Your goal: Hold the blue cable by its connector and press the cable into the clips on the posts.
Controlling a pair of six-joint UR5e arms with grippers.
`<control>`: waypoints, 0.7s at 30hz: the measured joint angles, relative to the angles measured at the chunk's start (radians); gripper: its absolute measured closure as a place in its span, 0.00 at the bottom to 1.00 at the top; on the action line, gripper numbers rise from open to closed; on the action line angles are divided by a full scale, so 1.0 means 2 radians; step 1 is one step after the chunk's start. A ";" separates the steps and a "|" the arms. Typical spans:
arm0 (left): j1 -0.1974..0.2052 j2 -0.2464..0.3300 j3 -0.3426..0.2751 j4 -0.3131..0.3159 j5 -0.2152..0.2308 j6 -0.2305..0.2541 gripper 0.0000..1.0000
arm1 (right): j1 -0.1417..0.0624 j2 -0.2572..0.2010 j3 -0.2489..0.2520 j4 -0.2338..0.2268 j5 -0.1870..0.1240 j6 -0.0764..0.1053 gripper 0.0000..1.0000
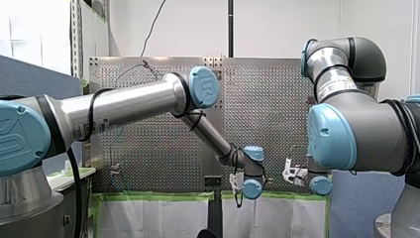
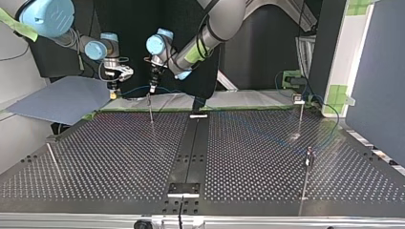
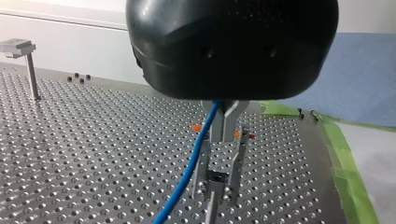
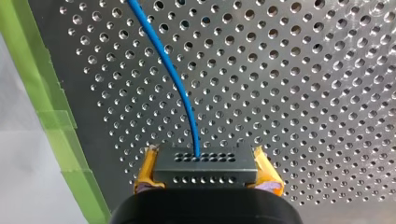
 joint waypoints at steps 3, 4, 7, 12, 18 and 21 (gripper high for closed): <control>0.003 -0.005 0.004 0.000 0.000 -0.001 1.00 | 0.001 0.000 -0.002 0.001 -0.008 -0.001 1.00; 0.004 -0.006 0.005 0.000 -0.001 -0.001 1.00 | 0.002 0.000 -0.003 0.001 -0.011 -0.001 1.00; 0.008 -0.007 0.009 0.000 -0.002 -0.002 1.00 | 0.004 0.000 -0.003 0.000 -0.018 -0.003 1.00; 0.016 -0.007 0.016 0.000 -0.002 -0.003 1.00 | 0.006 0.000 -0.005 0.000 -0.023 -0.004 1.00; 0.022 -0.007 0.022 -0.003 -0.001 -0.003 1.00 | 0.002 0.000 -0.007 0.000 -0.018 -0.003 1.00; 0.025 -0.008 0.024 -0.004 -0.001 -0.003 1.00 | 0.002 0.000 -0.007 0.000 -0.016 -0.003 1.00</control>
